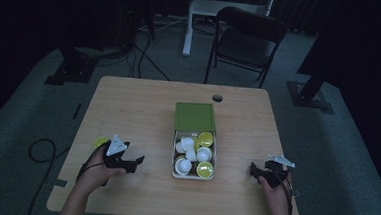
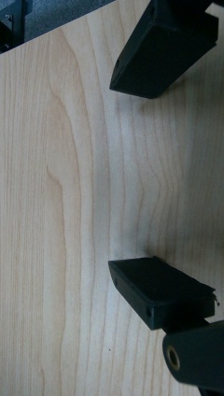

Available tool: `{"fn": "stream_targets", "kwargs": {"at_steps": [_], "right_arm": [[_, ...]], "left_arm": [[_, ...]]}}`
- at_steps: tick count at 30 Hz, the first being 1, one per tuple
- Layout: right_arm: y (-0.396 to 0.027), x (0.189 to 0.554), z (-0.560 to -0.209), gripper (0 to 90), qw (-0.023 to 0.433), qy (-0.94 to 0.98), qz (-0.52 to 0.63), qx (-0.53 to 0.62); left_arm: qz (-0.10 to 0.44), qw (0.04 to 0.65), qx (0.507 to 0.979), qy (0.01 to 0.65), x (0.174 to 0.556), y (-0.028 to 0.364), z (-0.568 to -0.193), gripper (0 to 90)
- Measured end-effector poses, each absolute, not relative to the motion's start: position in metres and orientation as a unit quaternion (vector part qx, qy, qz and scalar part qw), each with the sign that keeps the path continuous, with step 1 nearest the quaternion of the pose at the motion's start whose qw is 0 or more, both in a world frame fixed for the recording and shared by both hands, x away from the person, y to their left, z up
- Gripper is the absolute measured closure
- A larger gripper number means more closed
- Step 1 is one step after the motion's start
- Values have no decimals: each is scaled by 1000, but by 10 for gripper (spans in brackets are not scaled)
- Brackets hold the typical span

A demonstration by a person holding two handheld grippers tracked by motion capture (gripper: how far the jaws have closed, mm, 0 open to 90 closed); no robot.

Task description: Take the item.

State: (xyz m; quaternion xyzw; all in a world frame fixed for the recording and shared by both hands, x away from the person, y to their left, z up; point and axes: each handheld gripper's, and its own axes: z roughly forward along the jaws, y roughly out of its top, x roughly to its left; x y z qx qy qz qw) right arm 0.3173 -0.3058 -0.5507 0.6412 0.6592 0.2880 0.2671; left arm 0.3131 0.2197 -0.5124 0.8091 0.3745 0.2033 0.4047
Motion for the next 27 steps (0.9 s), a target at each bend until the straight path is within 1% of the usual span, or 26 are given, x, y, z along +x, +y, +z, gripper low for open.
{"fn": "stream_targets", "kwargs": {"at_steps": [8, 10, 14, 17, 25, 27], "right_arm": [[-306, 317, -551, 121, 267, 659, 288, 641], [-306, 317, -551, 121, 267, 659, 288, 641], [-306, 317, -551, 120, 267, 660, 288, 641], [-306, 317, -551, 120, 267, 660, 288, 641], [-306, 318, -551, 118, 266, 663, 289, 637], [-306, 318, -551, 117, 264, 667, 290, 633]], "left_arm": [[169, 405, 835, 332, 306, 210, -526, 188], [152, 402, 840, 332, 304, 209, -531, 188], [139, 393, 850, 322, 301, 205, -538, 188], [134, 399, 851, 315, 301, 203, -540, 188], [135, 373, 860, 321, 301, 201, -545, 188], [134, 376, 861, 315, 300, 201, -545, 188]]}}
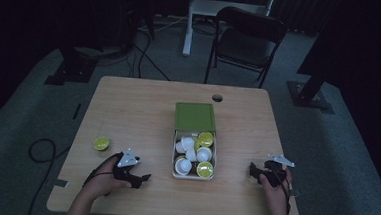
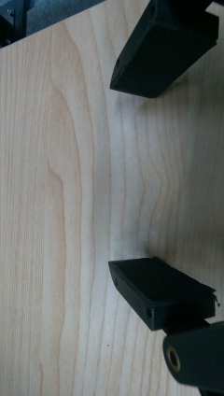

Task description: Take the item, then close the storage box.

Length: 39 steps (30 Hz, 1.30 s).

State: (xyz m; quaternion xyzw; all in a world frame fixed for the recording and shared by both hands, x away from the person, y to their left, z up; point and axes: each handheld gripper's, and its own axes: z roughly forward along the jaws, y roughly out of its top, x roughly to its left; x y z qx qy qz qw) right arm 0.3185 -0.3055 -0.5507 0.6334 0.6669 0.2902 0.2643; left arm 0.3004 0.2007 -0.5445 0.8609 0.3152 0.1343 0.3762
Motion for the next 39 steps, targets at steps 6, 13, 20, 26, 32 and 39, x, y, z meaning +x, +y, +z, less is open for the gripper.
{"fn": "stream_targets", "kwargs": {"at_steps": [6, 13, 20, 26, 32, 39], "right_arm": [[-305, 319, -551, 117, 262, 671, 292, 629], [-305, 319, -551, 117, 261, 671, 292, 629], [-305, 319, -551, 117, 261, 671, 292, 629], [-305, 319, -551, 117, 261, 671, 292, 629], [-306, 320, -551, 117, 260, 674, 293, 626], [-304, 313, -550, 115, 249, 692, 298, 609]], "left_arm": [[138, 359, 868, 316, 299, 197, -546, 166], [141, 357, 864, 326, 298, 194, -546, 150], [142, 356, 863, 329, 298, 193, -546, 147], [144, 355, 861, 335, 298, 192, -546, 145], [145, 355, 858, 342, 298, 192, -546, 146], [148, 358, 858, 337, 296, 198, -541, 145]]}}
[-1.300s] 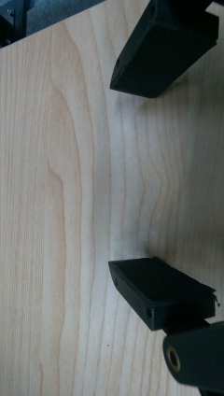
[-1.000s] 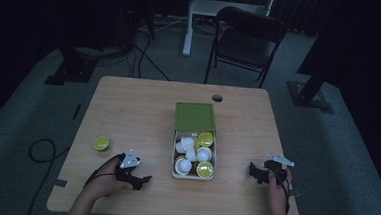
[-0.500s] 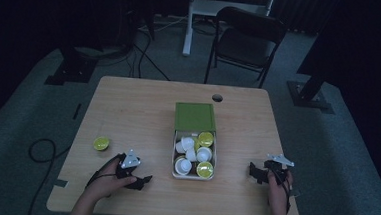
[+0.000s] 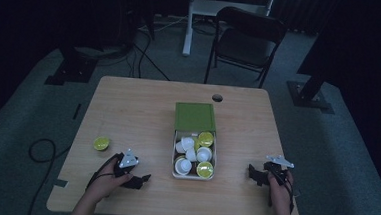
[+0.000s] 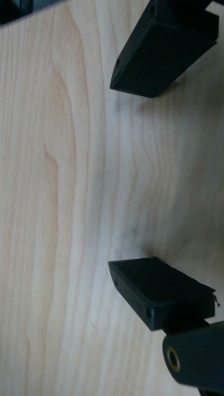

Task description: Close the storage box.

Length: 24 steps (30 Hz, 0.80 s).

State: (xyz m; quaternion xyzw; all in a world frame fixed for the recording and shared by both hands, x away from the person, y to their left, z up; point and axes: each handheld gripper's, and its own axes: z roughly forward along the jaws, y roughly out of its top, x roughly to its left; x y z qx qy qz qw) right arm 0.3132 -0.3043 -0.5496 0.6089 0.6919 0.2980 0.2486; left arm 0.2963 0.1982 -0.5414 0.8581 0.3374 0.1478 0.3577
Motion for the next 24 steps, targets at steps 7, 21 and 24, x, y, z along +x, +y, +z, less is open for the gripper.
{"fn": "stream_targets", "kwargs": {"at_steps": [7, 21, 24], "right_arm": [[-295, 307, -543, 115, 217, 720, 331, 570], [-263, 297, -522, 116, 165, 773, 393, 470], [-256, 294, -515, 116, 148, 777, 423, 443]], "left_arm": [[127, 392, 868, 277, 292, 191, -530, 145], [117, 430, 855, 266, 294, 171, -517, 145], [119, 445, 847, 266, 295, 169, -514, 145]]}}
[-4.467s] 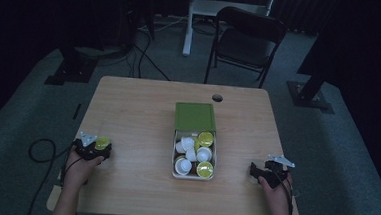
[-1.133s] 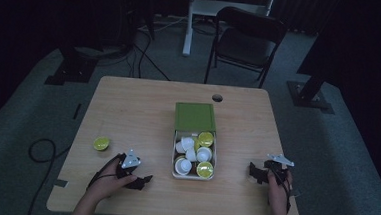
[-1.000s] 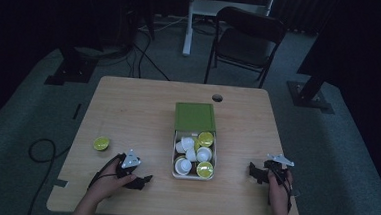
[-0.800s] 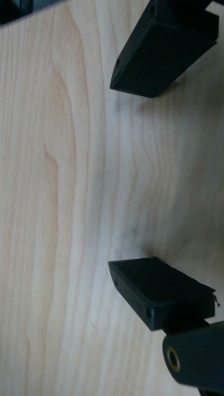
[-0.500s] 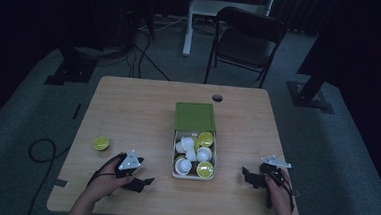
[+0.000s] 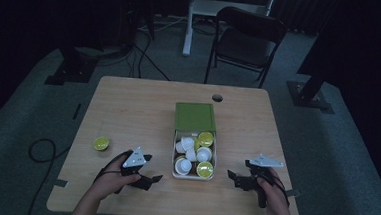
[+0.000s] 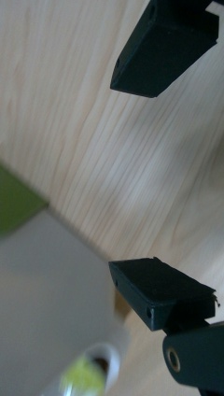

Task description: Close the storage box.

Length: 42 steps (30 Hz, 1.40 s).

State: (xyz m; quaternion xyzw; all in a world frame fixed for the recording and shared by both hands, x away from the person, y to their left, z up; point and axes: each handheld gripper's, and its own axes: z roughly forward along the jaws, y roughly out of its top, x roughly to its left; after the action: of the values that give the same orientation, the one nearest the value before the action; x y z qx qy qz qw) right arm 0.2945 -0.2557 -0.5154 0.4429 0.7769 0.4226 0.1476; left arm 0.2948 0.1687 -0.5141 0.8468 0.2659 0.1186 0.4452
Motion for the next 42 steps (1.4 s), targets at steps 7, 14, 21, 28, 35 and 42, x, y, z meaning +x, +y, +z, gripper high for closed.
{"fn": "stream_targets", "kwargs": {"at_steps": [7, 14, 21, 28, 35, 42], "right_arm": [[-245, 292, -508, 116, 130, 781, 469, 391], [-238, 291, -504, 116, 109, 773, 534, 326], [-234, 295, -504, 118, 80, 753, 585, 291], [-231, 299, -509, 132, 83, 754, 593, 269], [-232, 309, -513, 132, 108, 747, 592, 281], [-230, 312, -514, 132, 100, 749, 594, 277]], "left_arm": [[135, 482, 825, 262, 297, 164, -509, 145], [148, 515, 806, 253, 296, 157, -506, 145], [159, 547, 785, 245, 297, 152, -504, 146], [168, 548, 780, 249, 300, 147, -507, 145], [169, 558, 770, 259, 305, 143, -510, 145], [168, 557, 771, 259, 306, 143, -510, 145]]}}
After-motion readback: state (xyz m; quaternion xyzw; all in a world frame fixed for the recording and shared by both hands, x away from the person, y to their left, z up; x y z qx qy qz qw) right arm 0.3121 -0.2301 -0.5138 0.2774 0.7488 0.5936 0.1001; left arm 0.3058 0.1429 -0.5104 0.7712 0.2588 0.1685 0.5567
